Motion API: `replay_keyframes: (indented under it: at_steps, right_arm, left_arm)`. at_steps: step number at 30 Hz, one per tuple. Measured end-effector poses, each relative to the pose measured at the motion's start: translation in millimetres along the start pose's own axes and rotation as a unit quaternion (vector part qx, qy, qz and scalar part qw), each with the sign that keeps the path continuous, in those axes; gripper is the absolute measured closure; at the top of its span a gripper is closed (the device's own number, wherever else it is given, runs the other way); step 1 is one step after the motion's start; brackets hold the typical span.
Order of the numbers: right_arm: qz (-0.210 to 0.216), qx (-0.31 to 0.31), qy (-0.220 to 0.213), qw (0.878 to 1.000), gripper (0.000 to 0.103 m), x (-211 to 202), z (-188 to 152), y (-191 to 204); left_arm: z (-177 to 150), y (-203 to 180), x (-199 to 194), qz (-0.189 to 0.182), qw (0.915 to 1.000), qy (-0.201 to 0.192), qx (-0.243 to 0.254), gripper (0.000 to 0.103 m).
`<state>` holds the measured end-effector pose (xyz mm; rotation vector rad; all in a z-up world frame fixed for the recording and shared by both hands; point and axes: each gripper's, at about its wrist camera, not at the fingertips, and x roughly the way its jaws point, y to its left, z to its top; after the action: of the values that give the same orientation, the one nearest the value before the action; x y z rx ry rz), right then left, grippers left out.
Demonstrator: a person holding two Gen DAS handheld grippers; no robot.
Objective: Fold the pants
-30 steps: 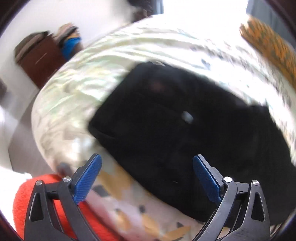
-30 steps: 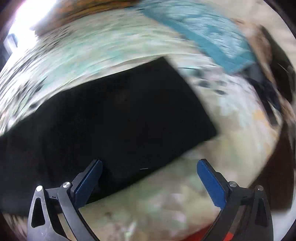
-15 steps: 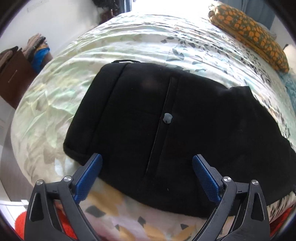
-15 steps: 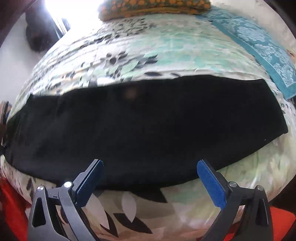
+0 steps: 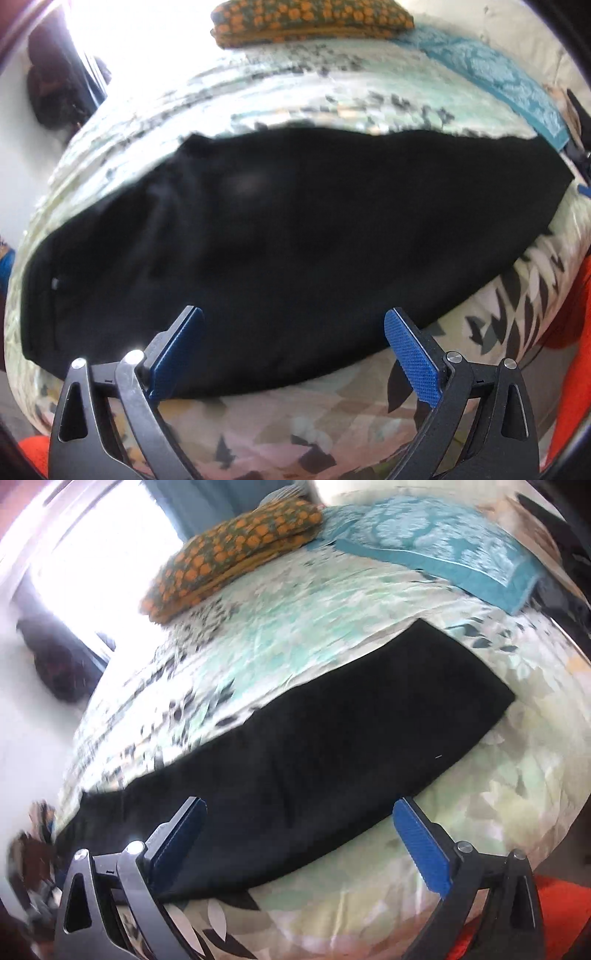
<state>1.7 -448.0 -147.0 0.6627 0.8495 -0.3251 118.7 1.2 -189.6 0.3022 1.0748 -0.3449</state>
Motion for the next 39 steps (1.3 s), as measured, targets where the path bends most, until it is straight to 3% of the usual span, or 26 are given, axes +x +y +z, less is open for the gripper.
replay_keyframes:
  at_steps: [4,8,12,14,19,25,27,29,32,37,39]
  right_arm:
    - [0.058,0.155,-0.051,0.985,0.003,-24.6,30.5,-99.0]
    - [0.144,0.235,-0.025,0.961,0.004,-14.7,38.6,-150.5]
    - [0.174,0.227,0.010,0.958,0.008,5.8,40.0,-150.3]
    - [0.159,0.218,0.011,0.963,0.008,11.0,43.9,-148.2]
    - [0.145,0.242,0.006,0.959,0.008,32.2,56.0,-166.5]
    - [0.186,0.248,-0.022,0.950,0.008,31.4,66.3,-178.8]
    - [0.202,0.259,-0.037,0.944,0.017,28.9,66.3,-184.1]
    - [0.165,0.249,-0.045,0.953,0.029,20.7,66.0,-186.6]
    - [0.101,0.229,-0.039,0.967,0.029,16.5,65.0,-187.0]
    - [0.135,0.177,0.029,0.974,0.026,37.5,79.2,-178.9]
    - [0.171,0.174,0.050,0.968,0.033,40.8,83.7,-179.7]
  left_arm:
    - [-0.1,-2.2,-0.4,-0.001,0.9998,0.003,-0.021,0.003]
    - [18.4,-7.6,-17.4,-0.017,0.9981,-0.036,-0.046,0.004]
    - [40.4,-27.6,-9.0,-0.034,0.9976,-0.031,-0.052,0.004]
    - [46.4,-33.1,1.2,-0.028,0.9982,-0.024,-0.046,0.004]
    - [38.8,-31.1,14.4,-0.012,0.9980,0.000,-0.062,0.004]
    - [32.9,-24.9,14.6,-0.004,0.9979,0.001,-0.064,0.004]
    - [32.2,-25.1,16.6,-0.003,0.9979,0.000,-0.065,0.004]
    - [34.0,-26.6,18.0,-0.002,0.9981,0.000,-0.062,0.004]
    - [33.5,-24.9,17.8,-0.003,0.9981,-0.001,-0.061,0.004]
    - [34.2,-26.4,18.9,0.000,0.9981,-0.001,-0.061,0.004]
    - [34.1,-26.5,19.6,0.000,0.9981,-0.002,-0.062,0.003]
